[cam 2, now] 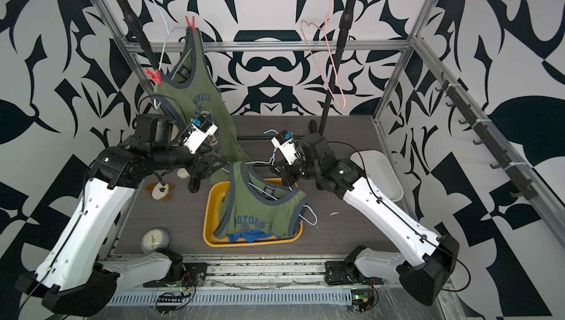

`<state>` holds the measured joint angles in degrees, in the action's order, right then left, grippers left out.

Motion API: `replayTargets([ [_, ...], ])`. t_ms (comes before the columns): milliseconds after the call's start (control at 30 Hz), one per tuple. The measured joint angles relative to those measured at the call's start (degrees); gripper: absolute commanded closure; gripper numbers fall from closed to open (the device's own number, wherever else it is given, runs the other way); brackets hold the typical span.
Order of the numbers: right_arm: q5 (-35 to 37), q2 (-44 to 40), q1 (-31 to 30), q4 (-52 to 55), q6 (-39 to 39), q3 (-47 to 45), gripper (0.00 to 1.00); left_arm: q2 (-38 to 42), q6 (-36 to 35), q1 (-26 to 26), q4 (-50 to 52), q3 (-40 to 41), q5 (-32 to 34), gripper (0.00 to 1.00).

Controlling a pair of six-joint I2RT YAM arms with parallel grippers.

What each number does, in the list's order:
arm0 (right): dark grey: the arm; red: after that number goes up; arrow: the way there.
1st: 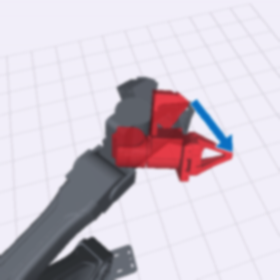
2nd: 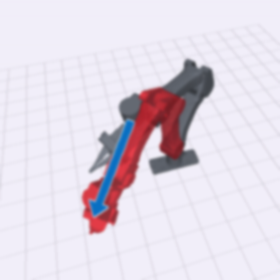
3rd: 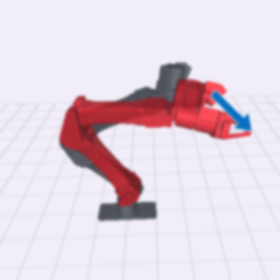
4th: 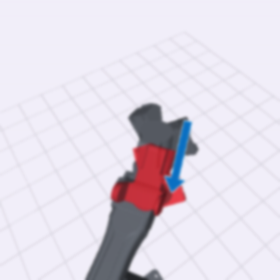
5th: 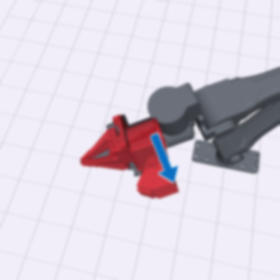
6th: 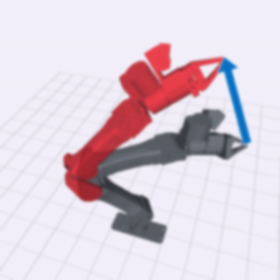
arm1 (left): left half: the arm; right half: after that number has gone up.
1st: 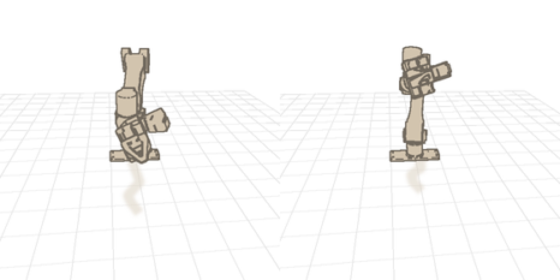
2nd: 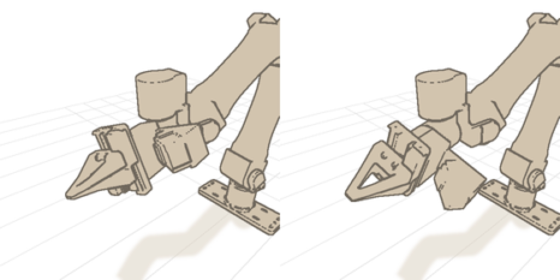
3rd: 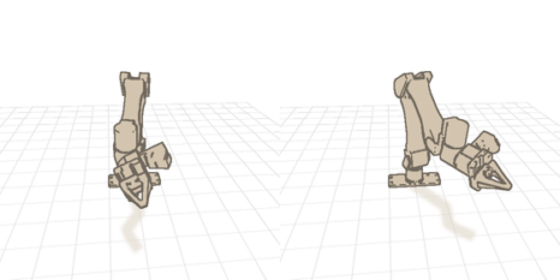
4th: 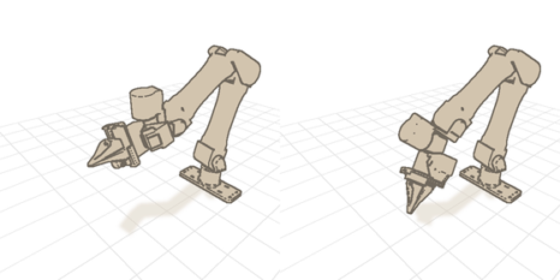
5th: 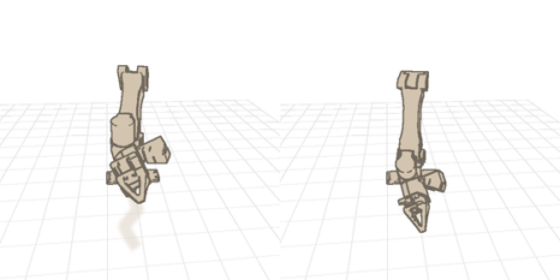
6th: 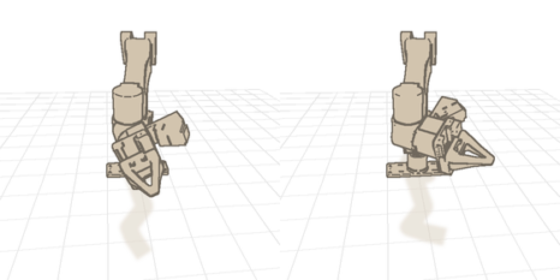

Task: Remove the clothespins securing tank tops to the hanger
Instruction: Pick up the hanger from the basket, then remove the tank top from the hanger.

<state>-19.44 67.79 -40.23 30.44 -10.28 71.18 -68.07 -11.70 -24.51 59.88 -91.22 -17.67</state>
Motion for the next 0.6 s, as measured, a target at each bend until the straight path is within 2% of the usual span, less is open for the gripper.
replayTargets([
  [267, 9.1, -3.4, -4.6, 0.0, -4.0, 1.9, 1.0, -0.5, 3.6, -0.3, -2.2, 3.0, -0.1, 0.16],
  [533, 14.8, -0.6, -7.0, 0.1, -4.8, 7.8, 1.0, -1.0, 4.2, -1.1, -3.0, 3.7, 2.2, 0.16],
  [567, 15.5, 0.1, -7.4, 0.0, -4.8, 8.6, 1.0, -1.0, 4.3, -1.2, -3.3, 3.7, 2.3, 0.11],
  [600, 16.1, 0.8, -7.9, 0.0, -4.7, 9.2, 1.0, -1.1, 4.5, -1.2, -3.4, 3.7, 2.4, 0.11],
])
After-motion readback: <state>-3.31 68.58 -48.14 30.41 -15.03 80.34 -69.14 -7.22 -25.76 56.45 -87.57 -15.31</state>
